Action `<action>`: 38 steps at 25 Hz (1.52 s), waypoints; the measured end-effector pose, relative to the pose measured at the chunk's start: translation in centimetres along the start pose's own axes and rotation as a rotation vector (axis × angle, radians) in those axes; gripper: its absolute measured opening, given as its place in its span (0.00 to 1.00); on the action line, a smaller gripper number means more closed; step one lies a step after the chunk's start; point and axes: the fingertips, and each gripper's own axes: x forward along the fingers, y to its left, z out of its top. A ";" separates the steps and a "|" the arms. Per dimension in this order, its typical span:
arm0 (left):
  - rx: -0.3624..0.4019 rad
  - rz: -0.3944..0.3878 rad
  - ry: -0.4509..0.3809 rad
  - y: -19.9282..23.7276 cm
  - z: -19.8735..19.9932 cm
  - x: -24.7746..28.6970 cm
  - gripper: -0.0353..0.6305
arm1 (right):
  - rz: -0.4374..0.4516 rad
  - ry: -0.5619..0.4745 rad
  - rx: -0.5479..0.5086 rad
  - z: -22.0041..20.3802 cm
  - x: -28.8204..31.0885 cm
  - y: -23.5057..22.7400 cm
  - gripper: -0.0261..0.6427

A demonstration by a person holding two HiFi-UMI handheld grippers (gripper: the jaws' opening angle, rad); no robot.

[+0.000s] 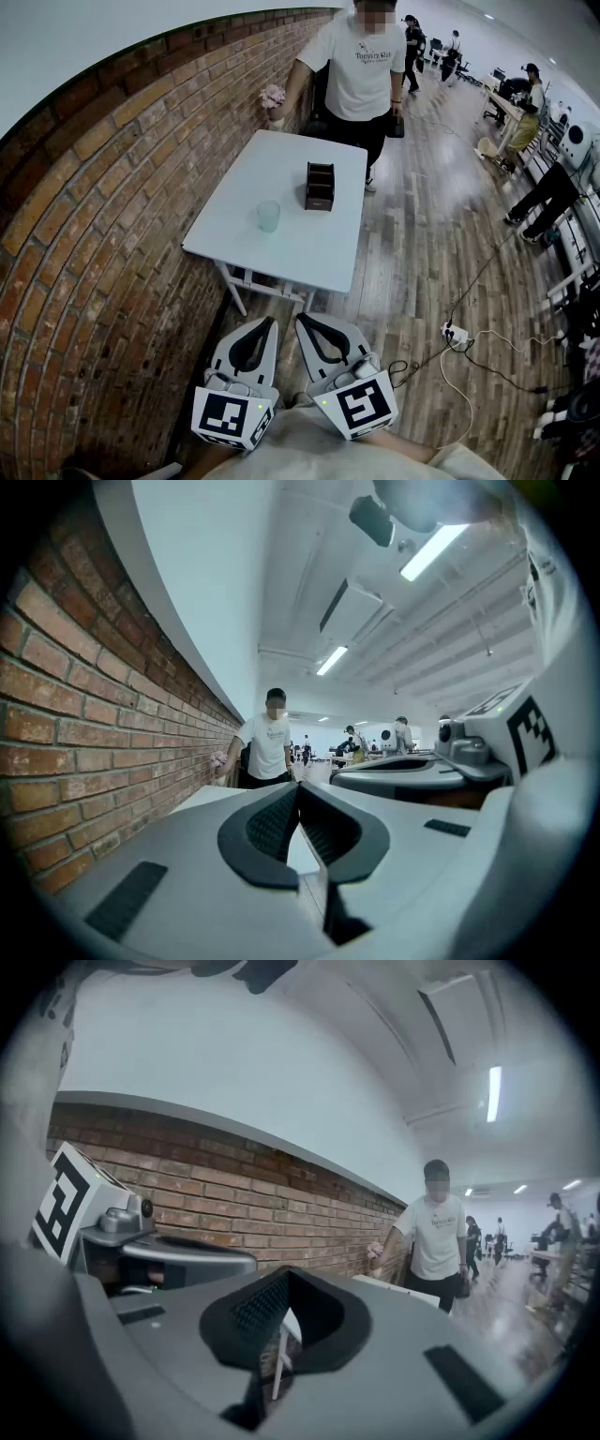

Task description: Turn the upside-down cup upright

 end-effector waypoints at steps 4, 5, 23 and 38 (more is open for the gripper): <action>-0.004 -0.003 -0.001 0.5 0.2 -0.2 0.07 | -0.001 0.003 -0.007 0.2 0.5 0.4 0.05; -0.004 -0.005 0.001 0.6 0.1 -0.3 0.07 | -0.002 0.005 -0.007 0.2 0.6 0.6 0.05; -0.002 -0.015 0.034 4.4 -1.9 -1.2 0.07 | -0.090 0.030 0.061 -1.7 2.5 1.2 0.05; -0.020 0.043 0.064 10.9 -2.8 6.7 0.07 | -0.059 0.021 0.074 -3.1 11.2 -4.4 0.05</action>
